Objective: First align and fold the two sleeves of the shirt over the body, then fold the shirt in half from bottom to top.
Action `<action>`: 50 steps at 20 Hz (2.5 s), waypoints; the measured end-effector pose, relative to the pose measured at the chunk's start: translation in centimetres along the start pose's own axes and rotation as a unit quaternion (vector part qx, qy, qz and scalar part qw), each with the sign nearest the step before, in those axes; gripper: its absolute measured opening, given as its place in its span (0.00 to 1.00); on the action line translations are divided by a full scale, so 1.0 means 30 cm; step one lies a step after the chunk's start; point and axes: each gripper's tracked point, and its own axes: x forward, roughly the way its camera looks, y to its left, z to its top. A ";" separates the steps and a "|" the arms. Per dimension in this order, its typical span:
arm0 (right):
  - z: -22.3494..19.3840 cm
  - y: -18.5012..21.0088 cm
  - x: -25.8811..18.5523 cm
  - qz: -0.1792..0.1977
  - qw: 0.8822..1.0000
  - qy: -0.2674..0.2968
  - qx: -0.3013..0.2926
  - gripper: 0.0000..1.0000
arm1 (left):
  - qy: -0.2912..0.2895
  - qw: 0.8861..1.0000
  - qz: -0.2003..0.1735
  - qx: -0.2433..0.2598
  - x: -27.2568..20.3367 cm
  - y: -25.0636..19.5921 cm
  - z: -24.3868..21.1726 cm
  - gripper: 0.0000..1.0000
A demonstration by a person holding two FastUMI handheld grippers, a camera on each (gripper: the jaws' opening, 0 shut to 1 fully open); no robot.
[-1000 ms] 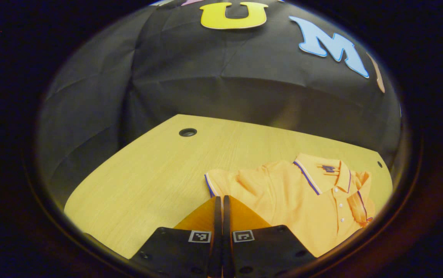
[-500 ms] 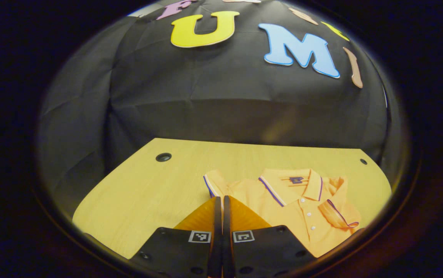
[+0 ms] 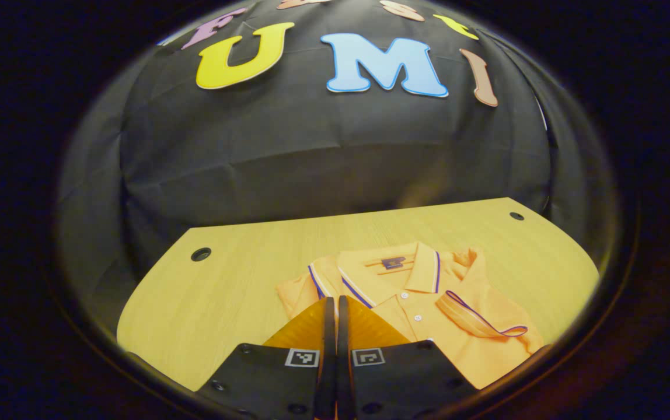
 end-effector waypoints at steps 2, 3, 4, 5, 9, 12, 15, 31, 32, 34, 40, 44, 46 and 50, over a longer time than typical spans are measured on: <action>-0.019 -0.005 -0.003 -0.013 1.000 0.002 0.007 0.98 | 0.010 1.000 -0.011 0.011 0.017 -0.030 -0.023 0.07; -0.029 -0.008 -0.005 -0.021 1.000 0.004 0.011 0.98 | 0.015 1.000 -0.014 0.014 0.022 -0.037 -0.032 0.07; -0.036 -0.013 -0.007 -0.030 0.999 0.006 0.015 0.98 | 0.018 1.000 -0.019 0.014 0.028 -0.046 -0.041 0.07; -0.043 -0.017 -0.008 -0.037 0.999 0.005 0.019 0.98 | 0.023 0.999 -0.030 0.016 0.032 -0.061 -0.047 0.06; -0.071 -0.007 -0.005 -0.039 0.999 0.008 0.037 0.98 | 0.031 0.998 -0.050 0.034 0.032 -0.082 -0.063 0.19; -0.053 -0.017 -0.007 -0.036 0.999 -0.003 0.030 0.98 | 0.021 0.997 -0.066 0.020 -0.003 -0.116 -0.041 0.35; -0.038 -0.031 -0.013 -0.026 0.999 -0.015 0.024 0.97 | 0.011 0.998 -0.068 0.012 -0.070 -0.115 -0.001 0.76; -0.231 -0.183 -0.171 0.027 0.999 -0.010 -0.042 0.98 | 0.004 0.999 -0.004 -0.037 -0.667 -0.085 -0.198 0.94; -0.256 -0.185 -0.181 0.034 0.998 -0.006 -0.047 0.97 | 0.004 0.999 0.003 -0.040 -0.713 -0.078 -0.222 0.94; -0.303 -0.183 -0.197 0.046 0.998 0.002 -0.049 0.97 | 0.005 0.998 0.013 -0.055 -0.801 -0.068 -0.262 0.93; -0.452 -0.145 -0.229 0.065 0.996 0.045 -0.045 0.98 | 0.021 0.998 0.023 -0.053 -0.989 -0.038 -0.423 0.94; -0.532 -0.112 -0.243 0.072 0.994 0.080 -0.034 0.98 | 0.047 0.997 0.007 -0.067 -1.065 -0.056 -0.531 0.95; -0.578 -0.113 -0.237 0.064 0.992 0.101 -0.033 0.98 | 0.062 0.996 0.004 -0.065 -1.088 -0.063 -0.588 0.94; -0.659 -0.099 -0.239 0.056 0.987 0.147 -0.015 0.98 | 0.088 0.994 -0.008 -0.057 -1.150 -0.078 -0.680 0.94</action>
